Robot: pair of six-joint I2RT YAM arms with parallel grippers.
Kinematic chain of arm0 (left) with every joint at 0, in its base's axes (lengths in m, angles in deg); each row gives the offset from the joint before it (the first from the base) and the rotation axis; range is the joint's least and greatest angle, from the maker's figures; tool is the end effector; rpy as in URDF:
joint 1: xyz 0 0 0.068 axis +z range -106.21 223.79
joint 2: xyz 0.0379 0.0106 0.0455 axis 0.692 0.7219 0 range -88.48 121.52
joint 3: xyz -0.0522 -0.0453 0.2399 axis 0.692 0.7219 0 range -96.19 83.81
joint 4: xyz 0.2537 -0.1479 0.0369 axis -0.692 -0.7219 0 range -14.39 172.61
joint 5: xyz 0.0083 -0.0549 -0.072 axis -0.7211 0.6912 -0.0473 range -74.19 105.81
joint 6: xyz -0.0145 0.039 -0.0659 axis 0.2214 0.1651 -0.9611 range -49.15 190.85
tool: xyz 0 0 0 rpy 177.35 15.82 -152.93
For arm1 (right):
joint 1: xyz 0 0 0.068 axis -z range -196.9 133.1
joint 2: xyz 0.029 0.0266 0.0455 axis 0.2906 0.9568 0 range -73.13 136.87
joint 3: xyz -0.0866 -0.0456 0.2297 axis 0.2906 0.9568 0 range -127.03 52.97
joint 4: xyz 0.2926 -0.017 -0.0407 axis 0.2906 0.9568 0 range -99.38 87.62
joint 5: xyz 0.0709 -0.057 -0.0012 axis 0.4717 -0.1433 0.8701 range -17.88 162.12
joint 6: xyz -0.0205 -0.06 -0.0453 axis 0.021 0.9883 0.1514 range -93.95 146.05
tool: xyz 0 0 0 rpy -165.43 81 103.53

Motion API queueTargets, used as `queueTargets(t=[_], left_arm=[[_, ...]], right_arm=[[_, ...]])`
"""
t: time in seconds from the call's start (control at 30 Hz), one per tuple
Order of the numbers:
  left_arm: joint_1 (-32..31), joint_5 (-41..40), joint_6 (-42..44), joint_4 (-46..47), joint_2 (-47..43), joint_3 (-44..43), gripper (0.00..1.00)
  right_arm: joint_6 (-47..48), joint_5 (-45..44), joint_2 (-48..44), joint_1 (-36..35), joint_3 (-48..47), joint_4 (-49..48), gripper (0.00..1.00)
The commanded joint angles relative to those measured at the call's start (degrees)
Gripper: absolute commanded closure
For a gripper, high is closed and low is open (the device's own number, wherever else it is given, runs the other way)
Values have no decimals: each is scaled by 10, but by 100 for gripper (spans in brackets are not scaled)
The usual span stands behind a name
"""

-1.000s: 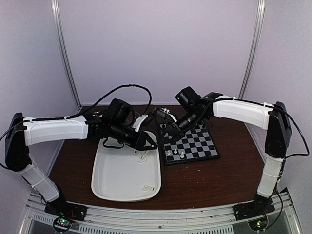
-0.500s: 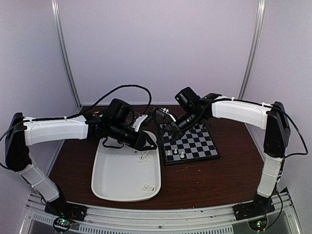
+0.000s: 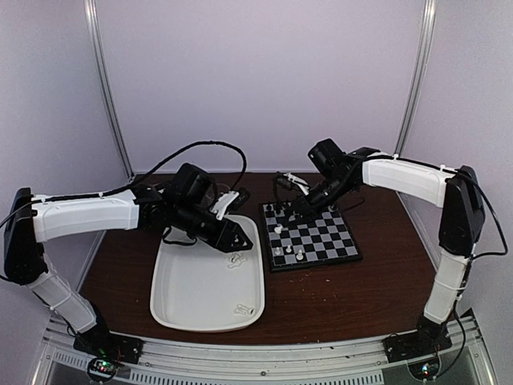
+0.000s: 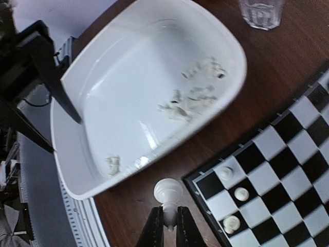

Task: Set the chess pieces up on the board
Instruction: Pass from the left arm to the right, then place the bishop on f1.

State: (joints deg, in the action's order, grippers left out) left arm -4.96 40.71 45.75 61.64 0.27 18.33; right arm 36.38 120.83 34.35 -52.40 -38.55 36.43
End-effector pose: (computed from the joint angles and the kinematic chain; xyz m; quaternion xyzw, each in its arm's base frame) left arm 0.2383 -0.3143 0.2036 0.2664 0.8634 -0.3869 0.1841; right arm 0.3252 0.2934 0.2188 -0.4367 0.7746 0.4388 0.1297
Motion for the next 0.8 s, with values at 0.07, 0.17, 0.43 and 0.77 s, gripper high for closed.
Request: queueTargets(t=[0.07, 0.17, 0.43, 0.77], left_arm=[[-1, -36, 36, -31, -22, 0, 62], [-1, -39, 40, -32, -18, -4, 62], [-1, -43, 48, -46, -2, -13, 62], [-1, -54, 45, -58, -2, -19, 62]], right_arm=[[106, -208, -99, 73, 89, 29, 99], [118, -224, -121, 109, 138, 22, 98], [145, -313, -151, 120, 204, -4, 98], [152, -320, -120, 95, 210, -9, 97]])
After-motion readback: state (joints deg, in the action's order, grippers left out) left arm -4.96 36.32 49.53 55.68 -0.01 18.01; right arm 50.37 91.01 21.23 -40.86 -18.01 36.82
